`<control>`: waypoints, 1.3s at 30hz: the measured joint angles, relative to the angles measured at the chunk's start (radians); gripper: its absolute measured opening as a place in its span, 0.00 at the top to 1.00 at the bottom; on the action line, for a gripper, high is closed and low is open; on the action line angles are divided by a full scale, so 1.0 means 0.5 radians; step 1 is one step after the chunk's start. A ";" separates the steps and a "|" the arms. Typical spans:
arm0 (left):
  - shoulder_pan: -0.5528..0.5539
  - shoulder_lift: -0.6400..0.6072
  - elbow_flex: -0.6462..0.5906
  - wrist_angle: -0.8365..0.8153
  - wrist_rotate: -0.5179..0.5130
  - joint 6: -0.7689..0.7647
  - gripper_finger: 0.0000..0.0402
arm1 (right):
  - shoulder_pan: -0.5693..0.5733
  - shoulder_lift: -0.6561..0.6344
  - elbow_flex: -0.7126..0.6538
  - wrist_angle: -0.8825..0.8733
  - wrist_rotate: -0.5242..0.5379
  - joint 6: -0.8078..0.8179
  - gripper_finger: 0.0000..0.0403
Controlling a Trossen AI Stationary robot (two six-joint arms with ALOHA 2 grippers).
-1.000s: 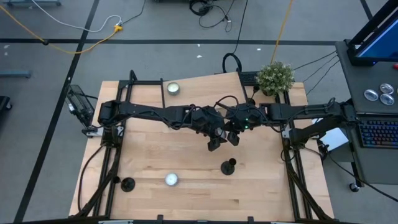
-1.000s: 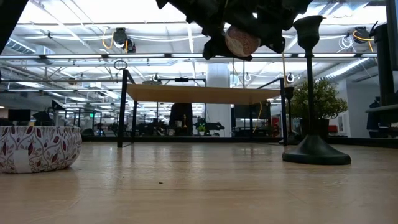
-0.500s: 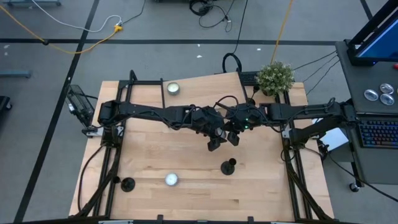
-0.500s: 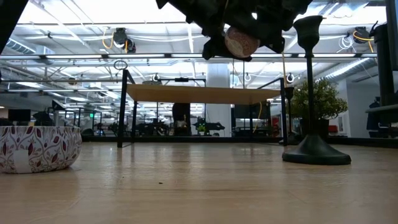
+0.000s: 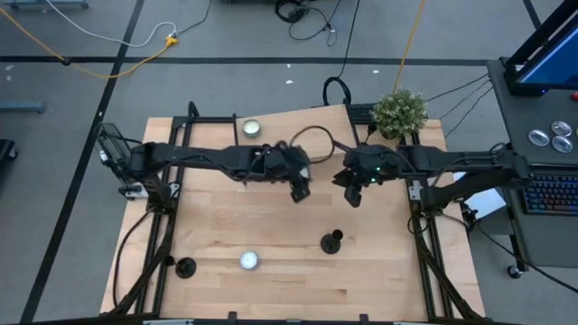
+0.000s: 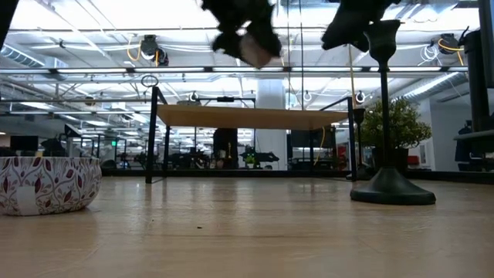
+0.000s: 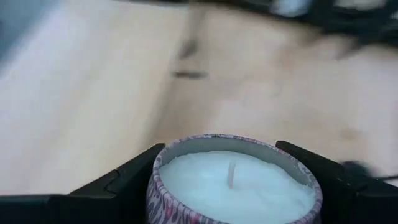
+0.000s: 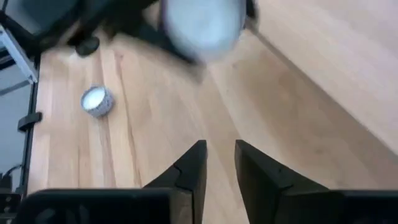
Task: Pick & Place candle stick holders
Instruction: Put the pink patterned scented candle on the shelf, then put the red patterned candle on the shelf
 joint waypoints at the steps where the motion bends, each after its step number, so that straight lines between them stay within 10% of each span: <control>1: 0.004 -0.020 0.000 -0.091 -0.098 -0.043 0.26 | 0.000 -0.008 -0.005 -0.016 0.001 0.000 0.80; 11: 0.054 -0.230 -0.284 -0.476 -0.638 -0.561 0.25 | 0.000 -0.058 -0.151 0.031 -0.005 0.000 0.81; 21: 0.073 -0.700 -0.996 0.226 -1.001 -0.840 0.32 | -0.001 -0.059 -0.193 0.057 -0.011 0.009 0.82; 39: 0.049 -0.921 -1.238 0.887 -0.906 -0.433 0.46 | -0.001 -0.058 -0.195 0.114 -0.009 0.031 0.82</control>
